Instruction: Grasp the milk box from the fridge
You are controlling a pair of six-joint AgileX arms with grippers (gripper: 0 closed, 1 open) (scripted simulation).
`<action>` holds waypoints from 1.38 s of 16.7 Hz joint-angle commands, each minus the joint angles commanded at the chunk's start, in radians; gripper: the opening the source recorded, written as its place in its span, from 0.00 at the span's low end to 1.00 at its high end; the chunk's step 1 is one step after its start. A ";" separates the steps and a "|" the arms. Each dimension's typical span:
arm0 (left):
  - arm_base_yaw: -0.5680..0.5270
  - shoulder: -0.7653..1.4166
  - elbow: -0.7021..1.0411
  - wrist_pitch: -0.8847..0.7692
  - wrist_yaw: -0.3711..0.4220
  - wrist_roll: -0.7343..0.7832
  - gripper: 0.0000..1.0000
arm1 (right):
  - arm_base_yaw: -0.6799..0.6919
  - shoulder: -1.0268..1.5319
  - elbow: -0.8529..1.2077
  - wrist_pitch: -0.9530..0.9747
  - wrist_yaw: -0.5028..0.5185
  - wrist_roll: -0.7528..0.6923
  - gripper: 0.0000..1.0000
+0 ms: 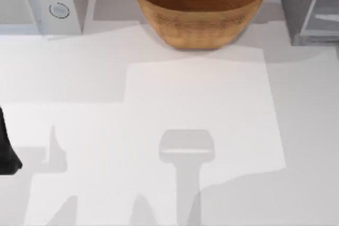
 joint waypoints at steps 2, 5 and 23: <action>0.000 0.000 0.000 0.000 0.000 0.000 1.00 | 0.006 0.023 0.037 -0.022 0.004 -0.001 1.00; 0.000 0.000 0.000 0.000 0.000 0.000 1.00 | 0.021 0.075 0.165 -0.088 0.019 -0.001 1.00; 0.000 0.000 0.000 0.000 0.000 0.000 1.00 | 0.040 0.128 0.297 -0.171 0.039 -0.002 0.25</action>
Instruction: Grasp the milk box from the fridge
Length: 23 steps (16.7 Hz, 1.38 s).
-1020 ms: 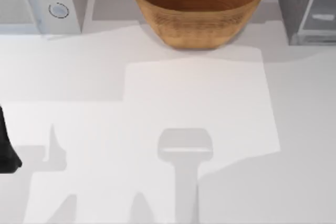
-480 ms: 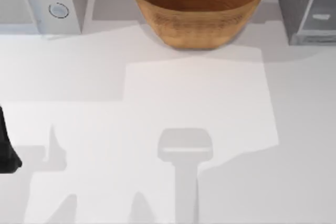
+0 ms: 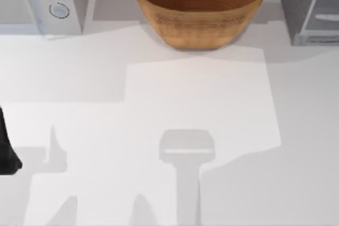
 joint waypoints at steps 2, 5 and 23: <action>0.000 0.000 0.000 0.000 0.000 0.000 1.00 | 0.000 0.000 0.000 0.000 0.000 0.000 0.10; 0.000 0.000 0.000 0.000 0.000 0.000 1.00 | 0.000 0.000 0.000 0.000 0.000 0.000 0.00; 0.000 0.000 0.000 0.000 0.000 0.000 1.00 | -0.003 -0.139 -0.003 -0.134 -0.001 0.003 0.00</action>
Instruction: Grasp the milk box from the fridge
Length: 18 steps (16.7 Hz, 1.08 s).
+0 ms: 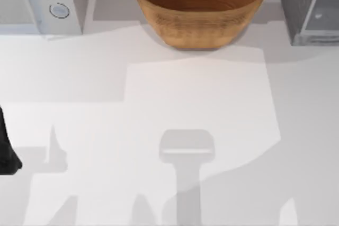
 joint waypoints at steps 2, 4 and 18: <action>0.000 0.000 0.000 0.000 0.000 0.000 1.00 | 0.000 0.004 0.000 0.003 0.000 0.002 0.00; 0.000 0.000 0.000 0.000 0.000 0.000 1.00 | -0.004 -0.011 -0.013 0.018 -0.005 0.001 0.00; 0.000 0.000 0.000 0.000 0.000 0.000 1.00 | -0.064 -0.239 -0.475 0.236 -0.068 0.004 0.00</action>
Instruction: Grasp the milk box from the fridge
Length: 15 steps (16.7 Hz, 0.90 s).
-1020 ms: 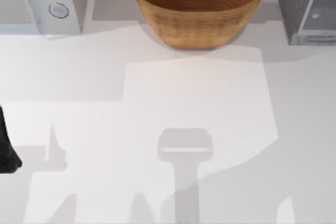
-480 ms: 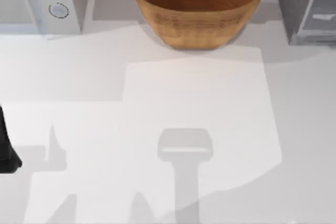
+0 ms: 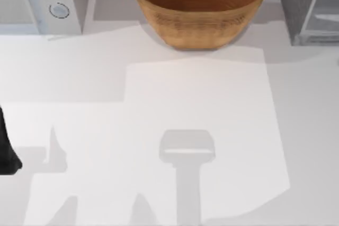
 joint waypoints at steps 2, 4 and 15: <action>0.000 0.000 0.000 0.000 0.000 0.000 1.00 | 0.006 0.006 0.003 -0.003 0.001 0.002 0.00; 0.000 0.000 0.000 0.000 0.000 0.000 1.00 | 0.008 -0.004 -0.001 -0.009 0.002 0.001 0.00; 0.000 0.000 0.000 0.000 0.000 0.000 1.00 | 0.123 -0.788 -0.315 -0.448 0.113 -0.014 0.00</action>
